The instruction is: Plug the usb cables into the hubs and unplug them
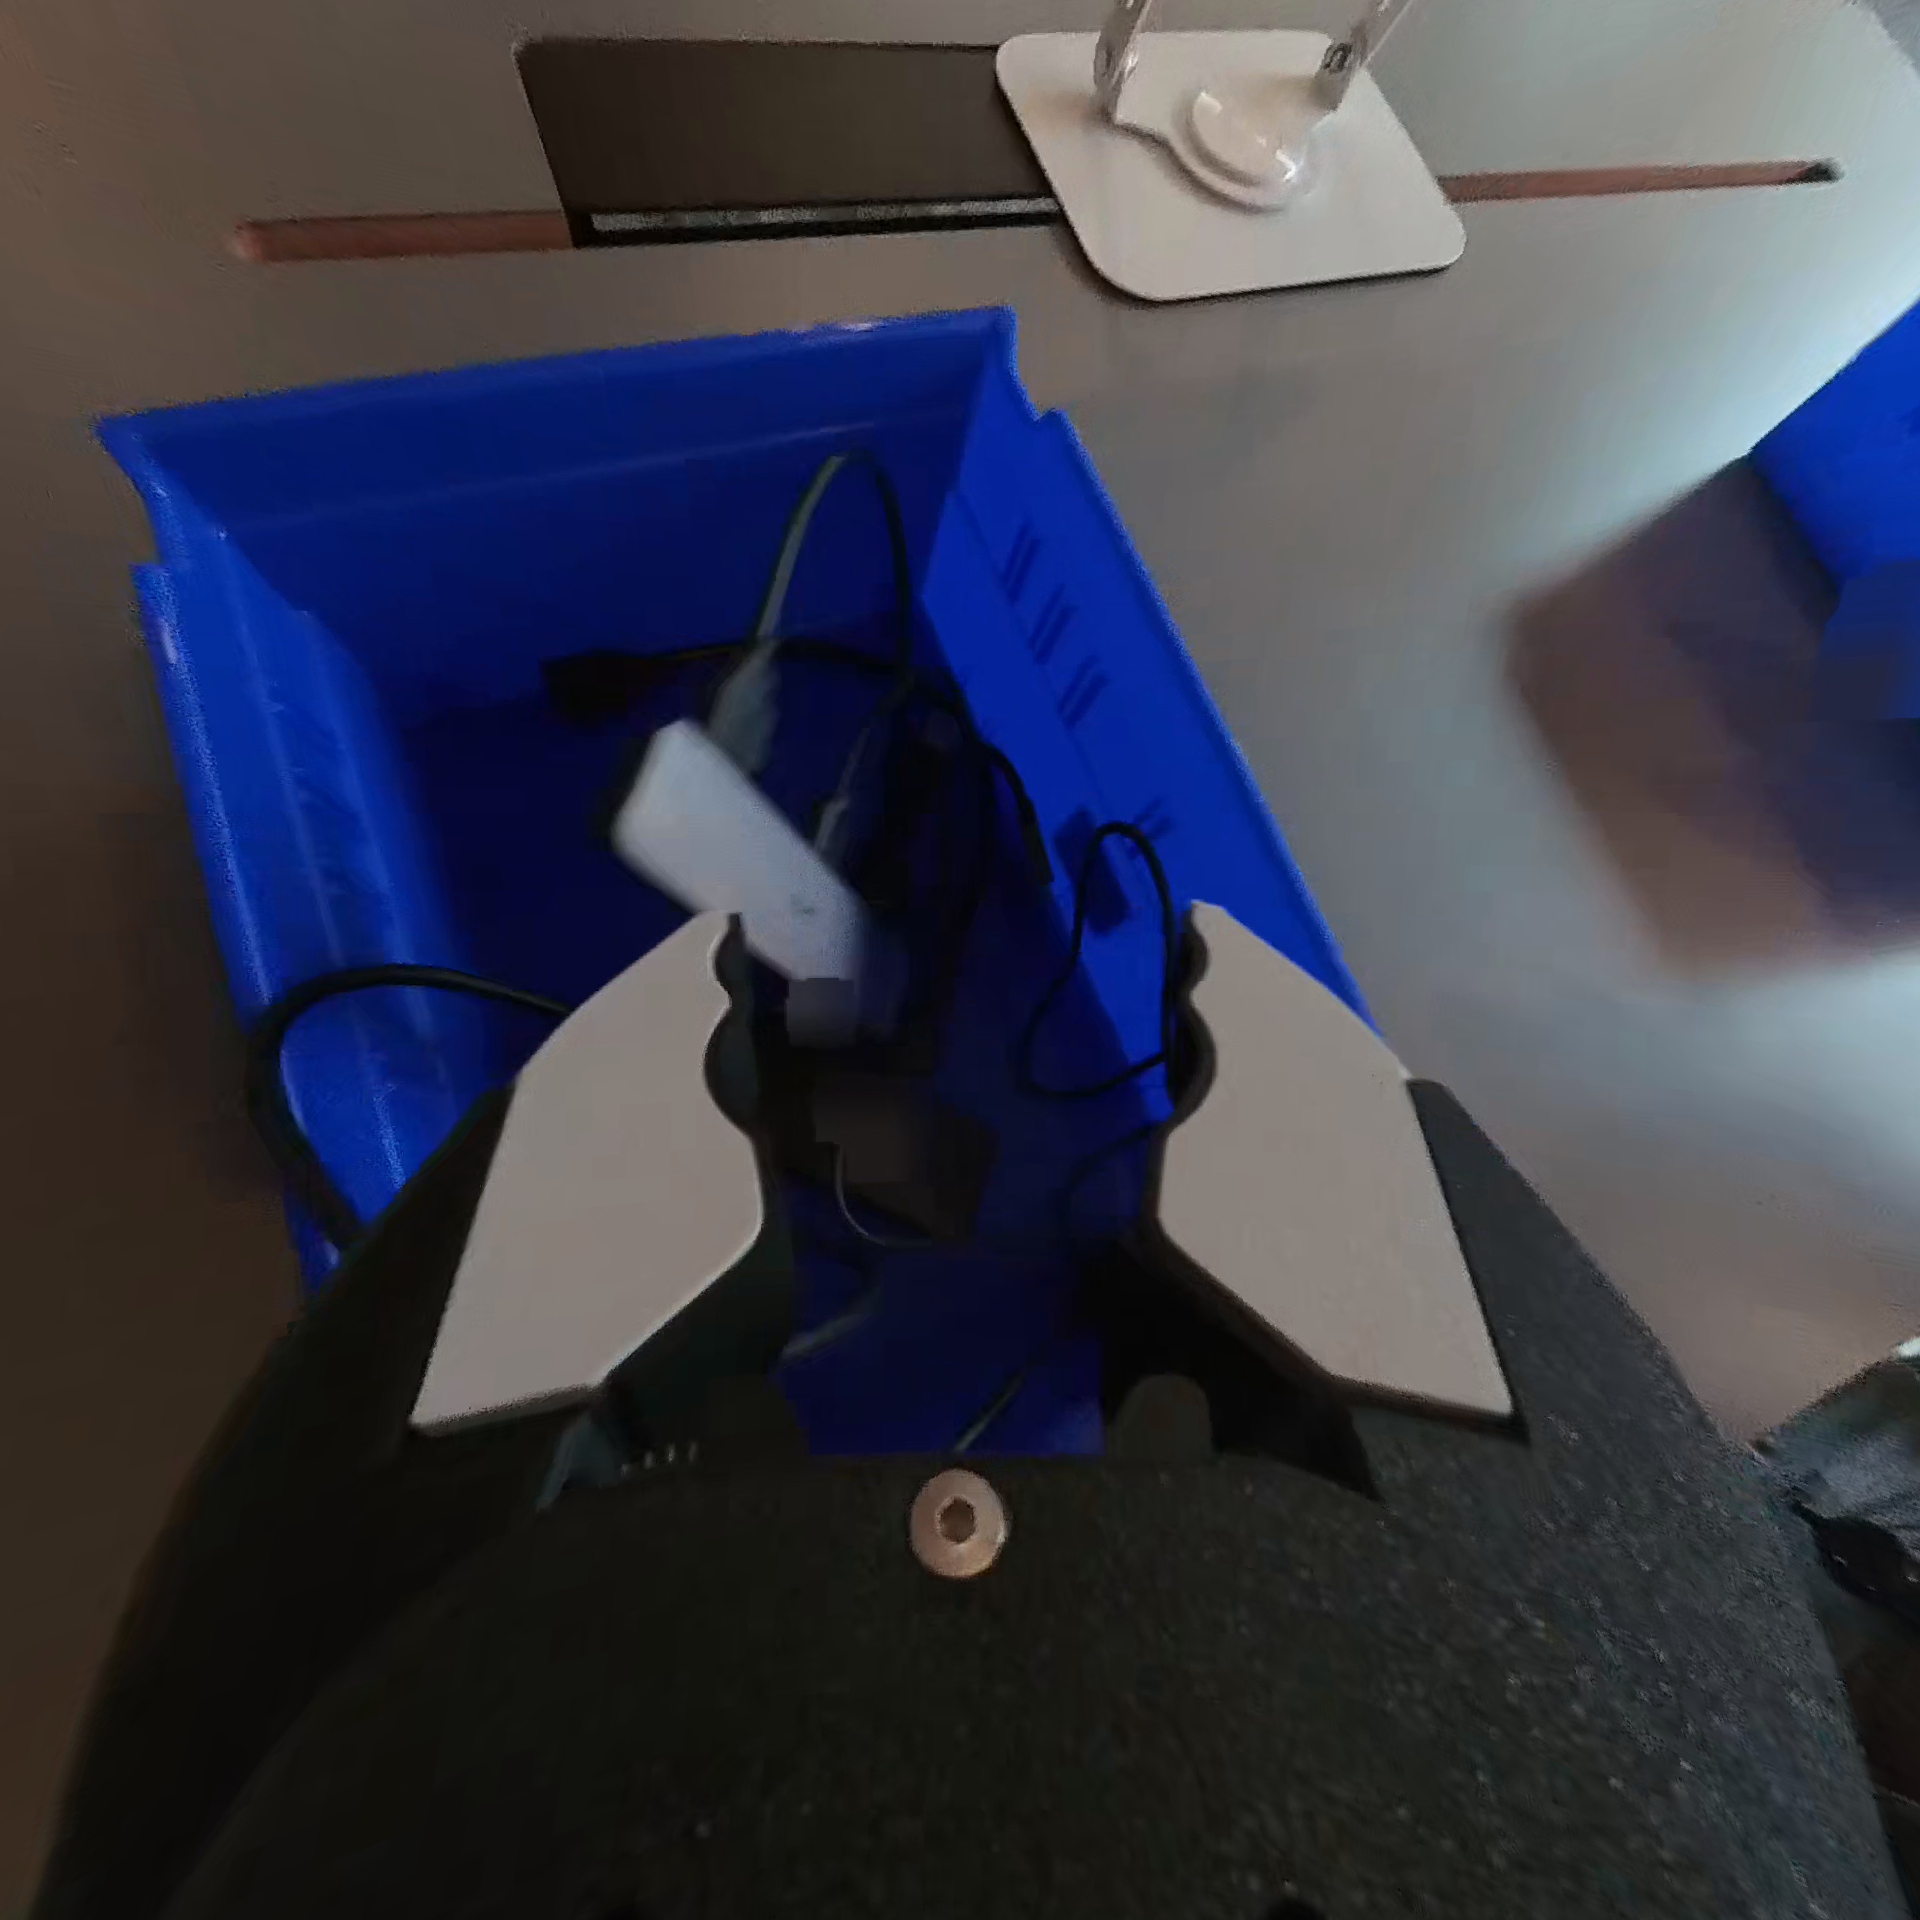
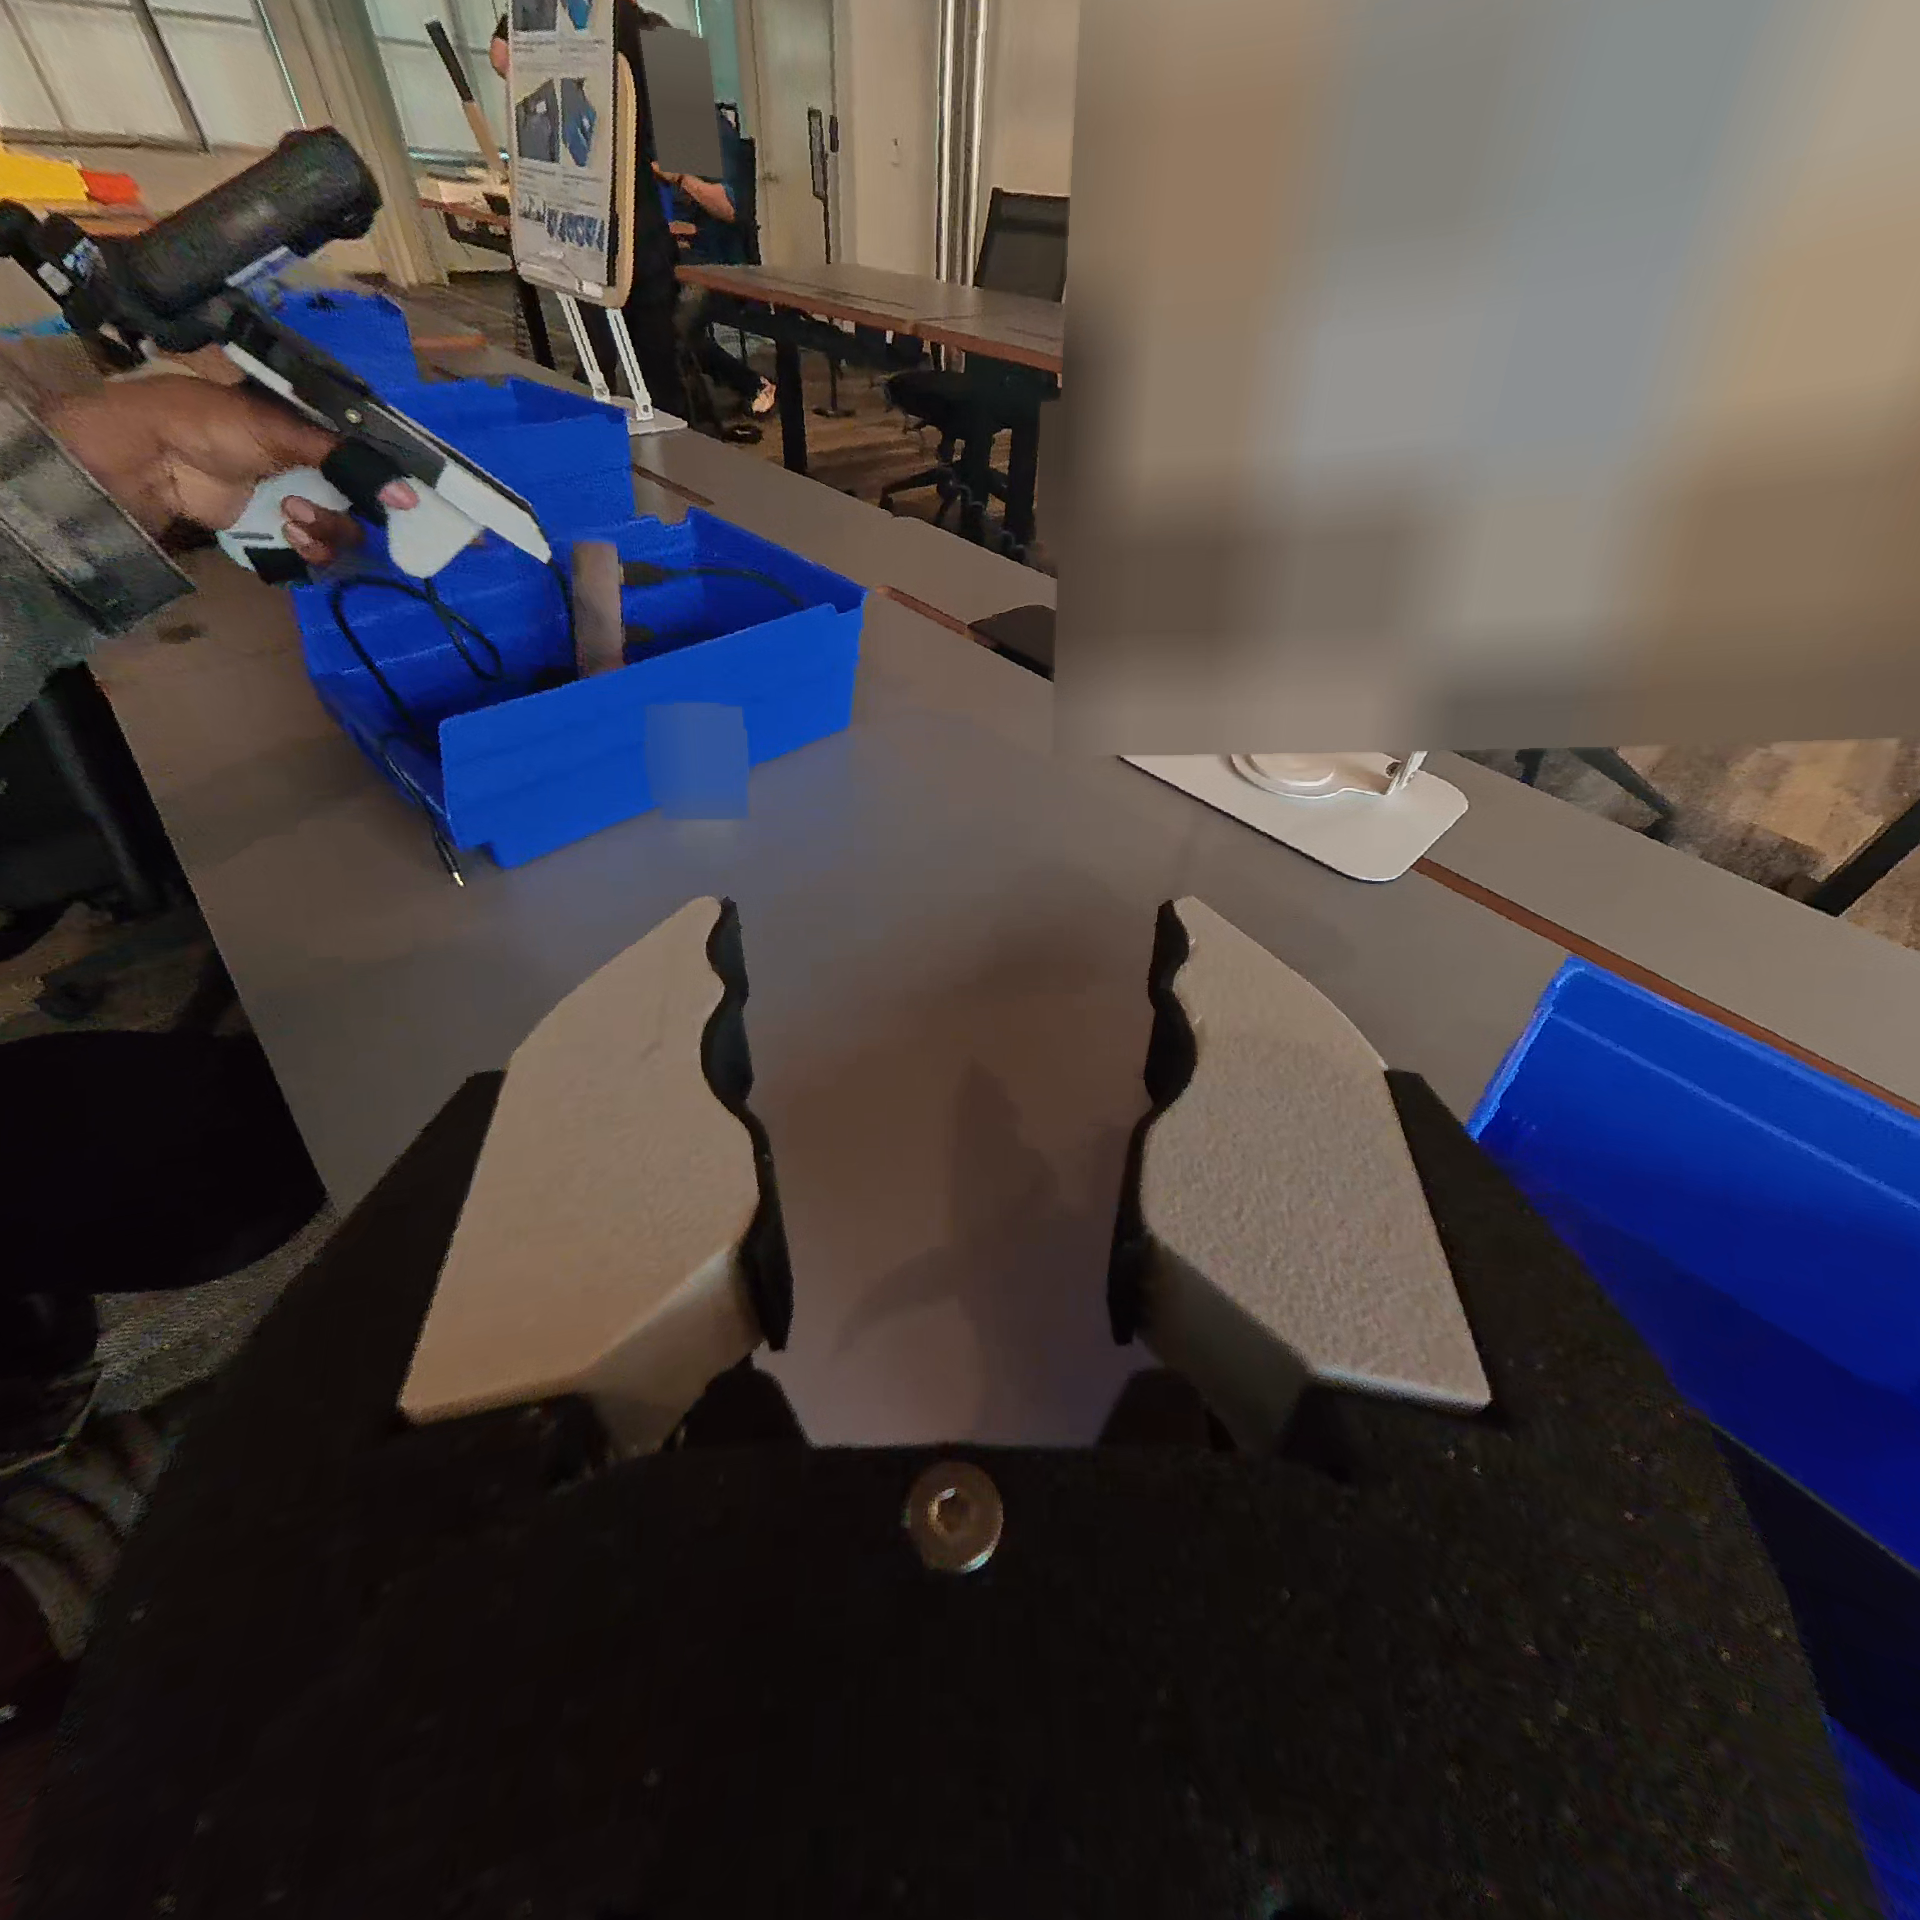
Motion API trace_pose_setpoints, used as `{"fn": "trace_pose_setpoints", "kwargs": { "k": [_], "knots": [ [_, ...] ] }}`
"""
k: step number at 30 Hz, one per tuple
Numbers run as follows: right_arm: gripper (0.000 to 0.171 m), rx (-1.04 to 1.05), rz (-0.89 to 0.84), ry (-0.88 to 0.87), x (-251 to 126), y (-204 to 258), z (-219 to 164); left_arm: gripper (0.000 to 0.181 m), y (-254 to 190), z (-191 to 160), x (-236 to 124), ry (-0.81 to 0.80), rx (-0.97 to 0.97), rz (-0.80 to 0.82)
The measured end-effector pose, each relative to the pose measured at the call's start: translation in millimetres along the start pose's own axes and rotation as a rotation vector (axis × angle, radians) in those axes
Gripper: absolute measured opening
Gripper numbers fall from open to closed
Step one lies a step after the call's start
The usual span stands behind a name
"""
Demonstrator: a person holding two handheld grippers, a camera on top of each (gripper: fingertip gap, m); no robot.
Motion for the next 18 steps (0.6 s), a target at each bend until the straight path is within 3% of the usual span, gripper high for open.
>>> {"fn": "trace_pose_setpoints", "kwargs": {
  "k": [3, 5, 6, 8, 12, 16, 18],
  "knots": [
    [0.073, 0.07, 0.048, -0.053, -3.2, 0.4, 4.7, 0.098, -9.3, 10.5, -25.1, -0.143, -0.008, -0.036],
    [0.071, 0.118, 0.073, -0.082, -5.6, -0.3, 6.9, 0.111, -18.7, 20.0, -44.7, -0.3, -0.054, -0.152],
    [0.07, 0.131, 0.074, -0.089, -6.4, -1.4, 7.2, 0.109, -22.8, 25.2, -55.9, -0.417, -0.071, -0.205],
    [0.068, 0.132, 0.062, -0.089, -7.0, -3.9, 6.4, 0.078, -35.4, 26.3, -76.7, -0.619, -0.047, -0.326],
    [0.057, 0.055, 0.059, -0.064, -5.0, -2.1, 2.3, 0.026, -67.4, 5.4, -91.3, -0.789, 0.072, -0.4],
    [0.057, -0.083, 0.037, -0.057, 1.9, 9.0, -1.6, 0.025, -99.1, -14.4, -82.0, -0.868, 0.27, -0.264],
    [0.062, -0.142, 0.003, -0.046, 6.1, 14.1, -3.5, 0.043, -116.0, -18.4, -70.2, -0.88, 0.307, -0.264]
  ]
}}
Point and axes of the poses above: each gripper's, where its closed fingertips meet, x out along the fingers, z out of its top, y = z × x across the jaws, the point moved 8 cm from there along -x, back along the fingers, and after that the axes turned 7 degrees about -z, right-handed, at the moved point
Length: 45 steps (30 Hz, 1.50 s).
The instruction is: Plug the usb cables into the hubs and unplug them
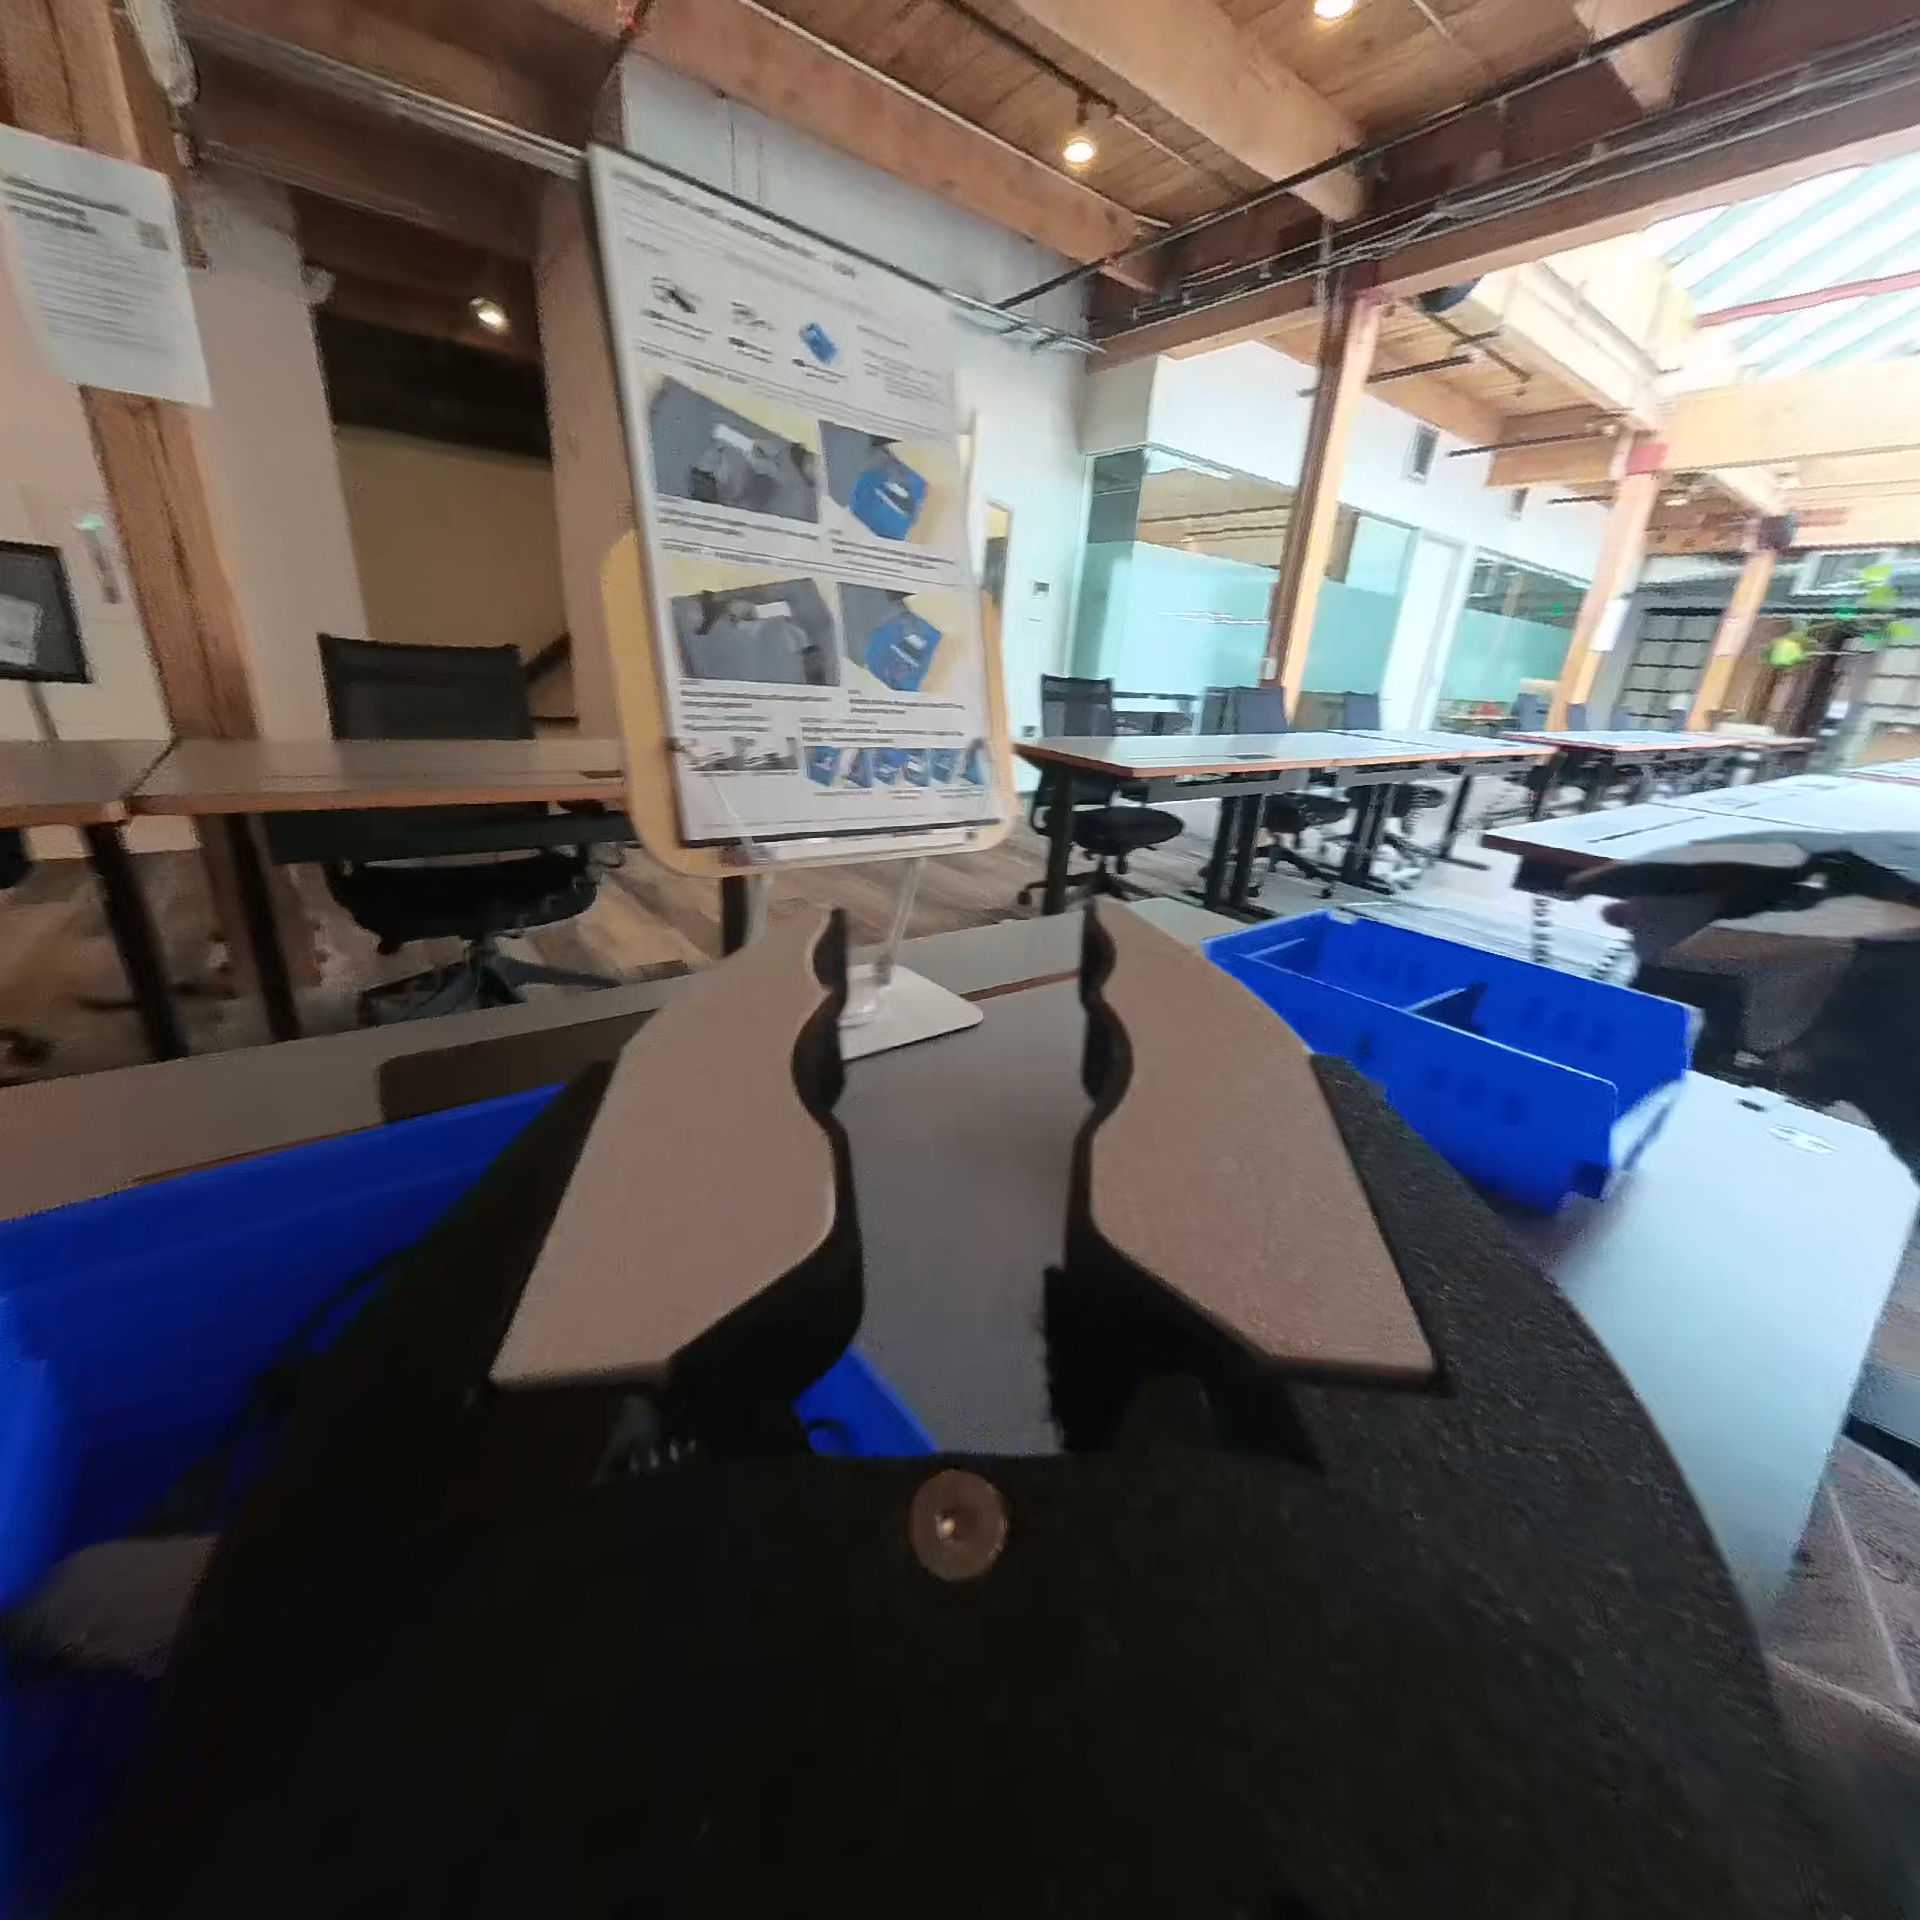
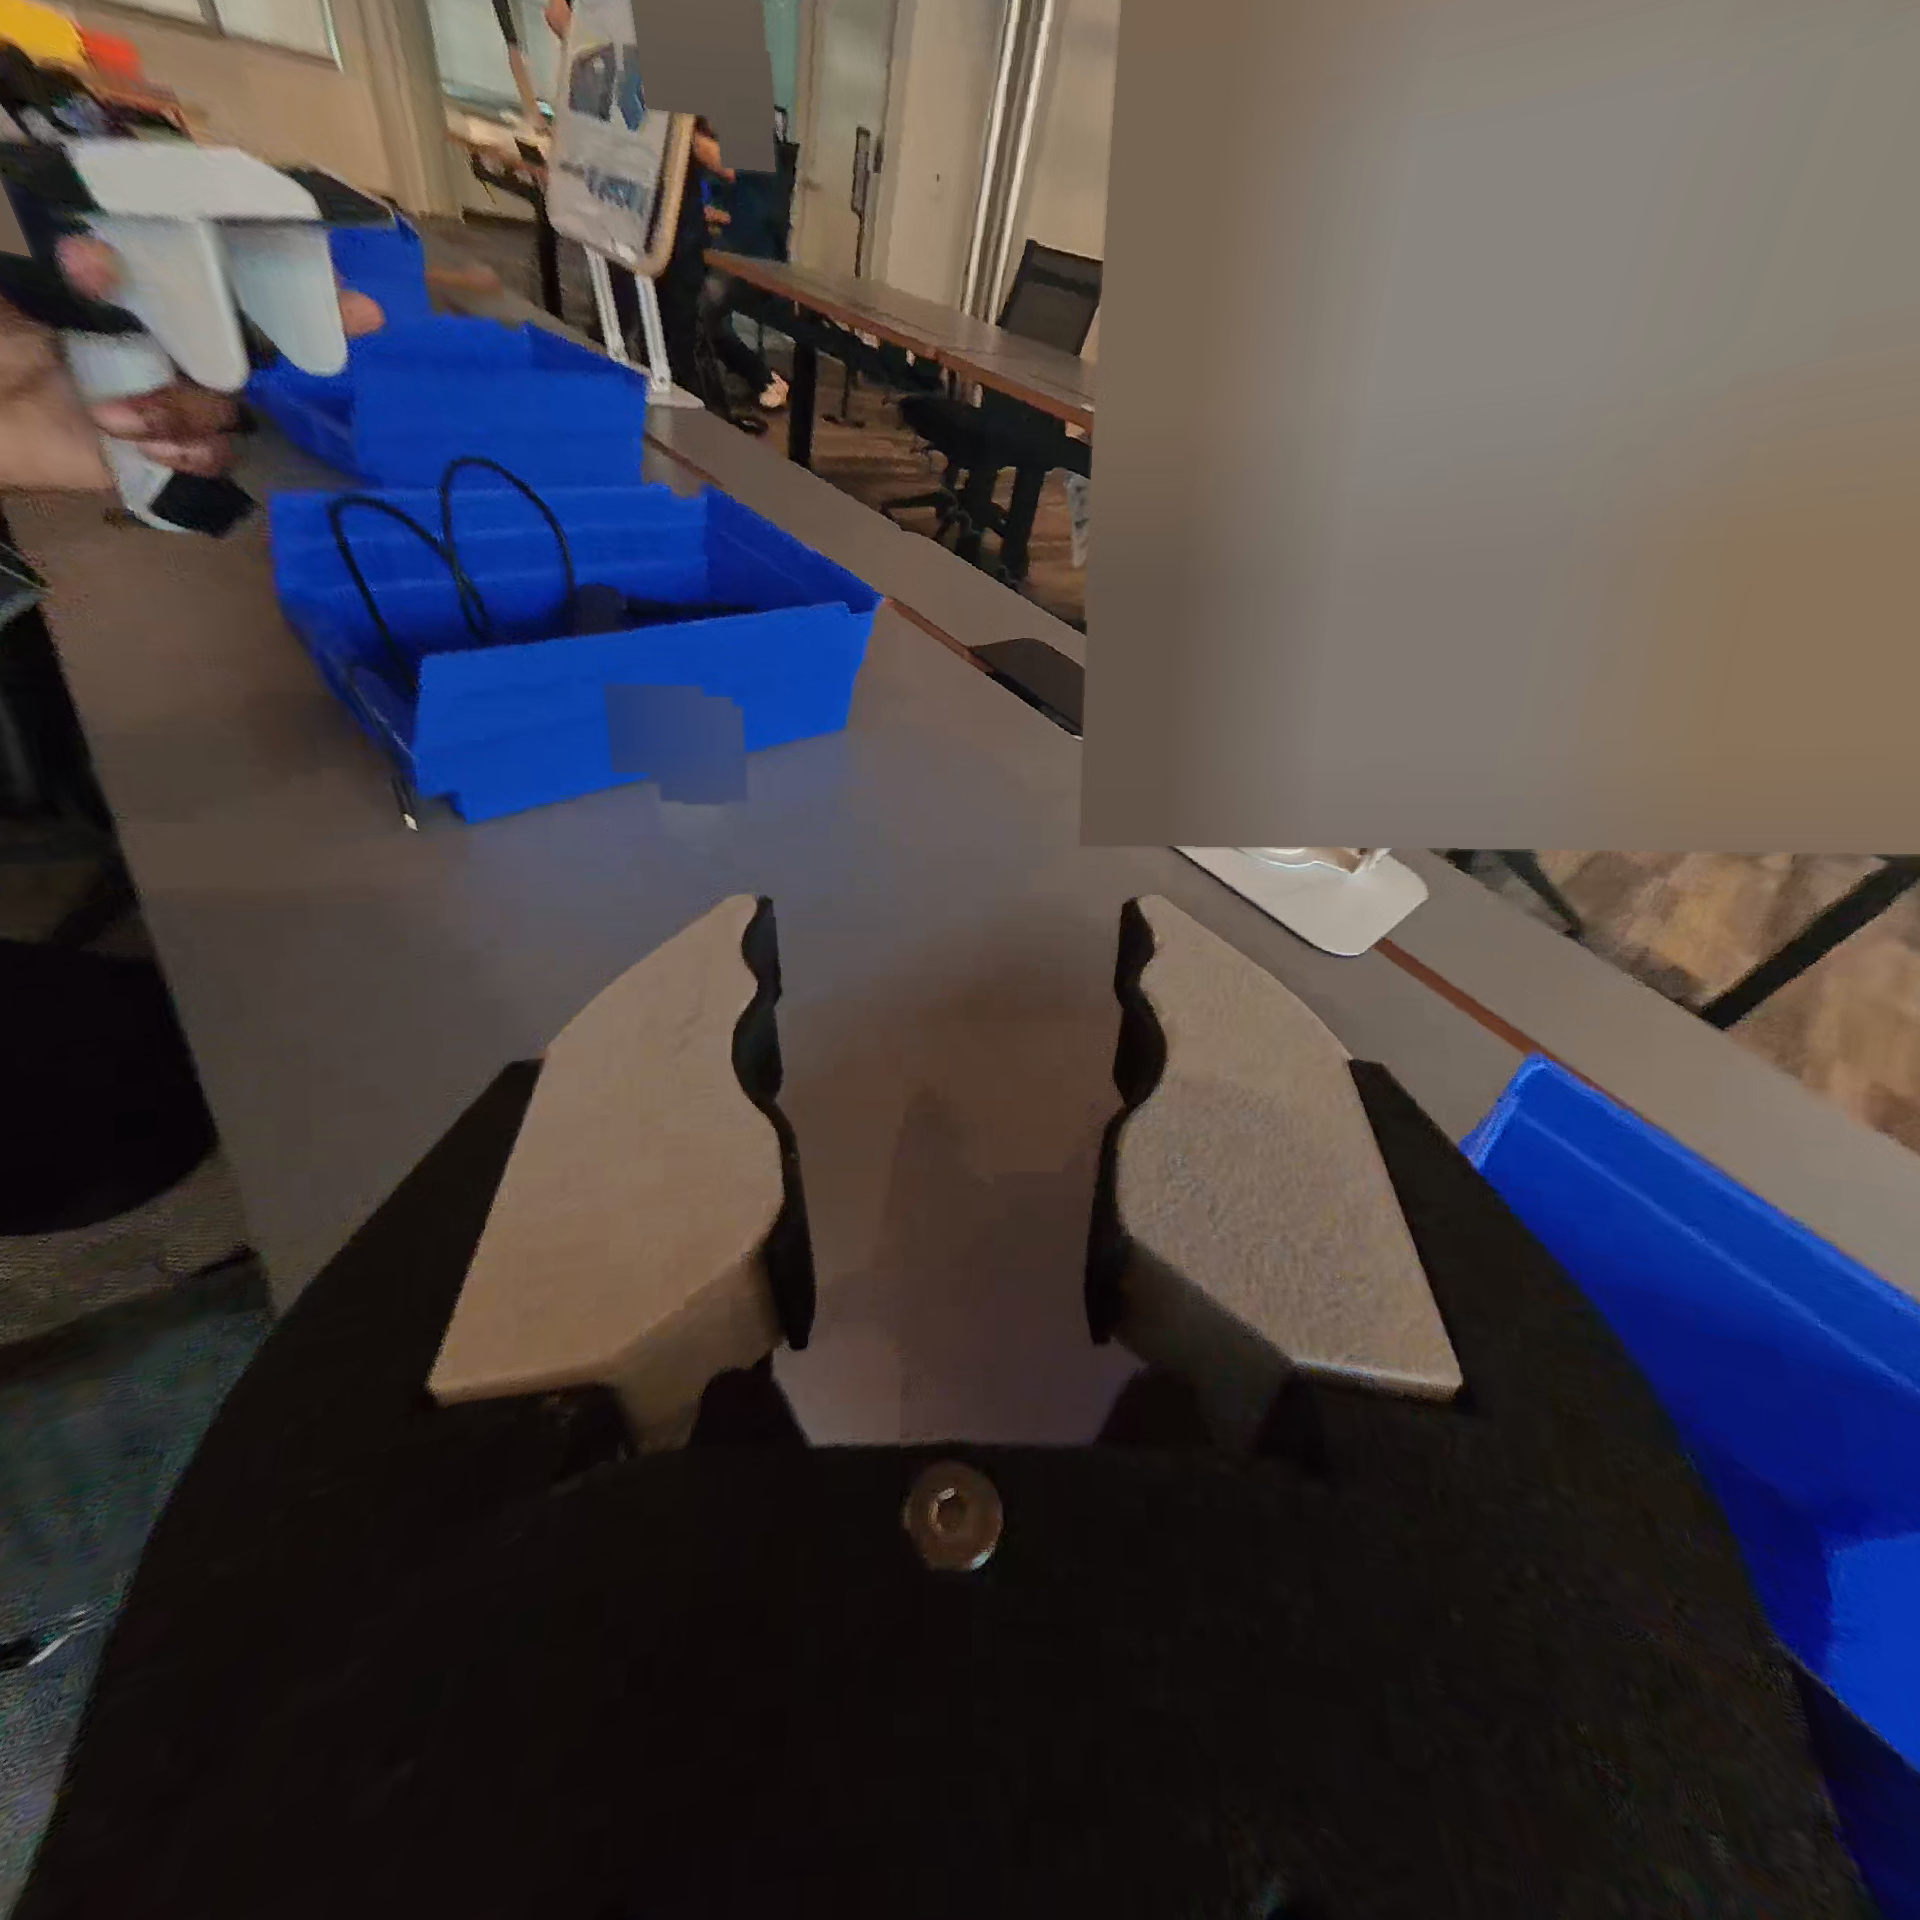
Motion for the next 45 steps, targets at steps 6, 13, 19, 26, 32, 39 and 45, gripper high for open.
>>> {"fn": "trace_pose_setpoints", "kwargs": {
  "k": [6, 13, 19, 26, 32, 39, 45],
  "knots": [
    [0.081, 0.027, -0.19, 0.069, 11.4, -9.3, -10.9, 0.092, -32.4, -24.3, 33.0, 0.049, -0.065, -0.121],
    [0.093, 0.148, -0.319, 0.176, 9.4, -35.3, -28.7, 0.059, -29.7, -39.7, 17.9, 0.197, 0.219, 0.177],
    [0.084, 0.411, -0.407, 0.033, -1.8, -62.5, -34.2, 0.047, -17.1, -38.9, 1.9, 0.208, 0.141, 0.328],
    [0.086, 0.279, -0.454, 0.204, -4.1, -73.0, -49.2, 0.044, -9.1, -53.5, -9.1, 0.355, 0.095, 0.343],
    [0.08, 0.226, -0.468, 0.246, 7.7, -66.5, -56.8, 0.044, -36.5, -76.9, 31.1, 0.389, 0.081, 0.188],
    [0.075, 0.274, -0.451, 0.132, 39.5, -36.9, -65.8, 0.052, -81.8, -119.2, 87.1, 0.373, 0.118, 0.031],
    [0.078, 0.235, -0.391, 0.247, 77.7, -3.8, -102.7, 0.071, -74.4, -171.6, 107.3, 0.531, 0.064, 0.061]
  ]
}}
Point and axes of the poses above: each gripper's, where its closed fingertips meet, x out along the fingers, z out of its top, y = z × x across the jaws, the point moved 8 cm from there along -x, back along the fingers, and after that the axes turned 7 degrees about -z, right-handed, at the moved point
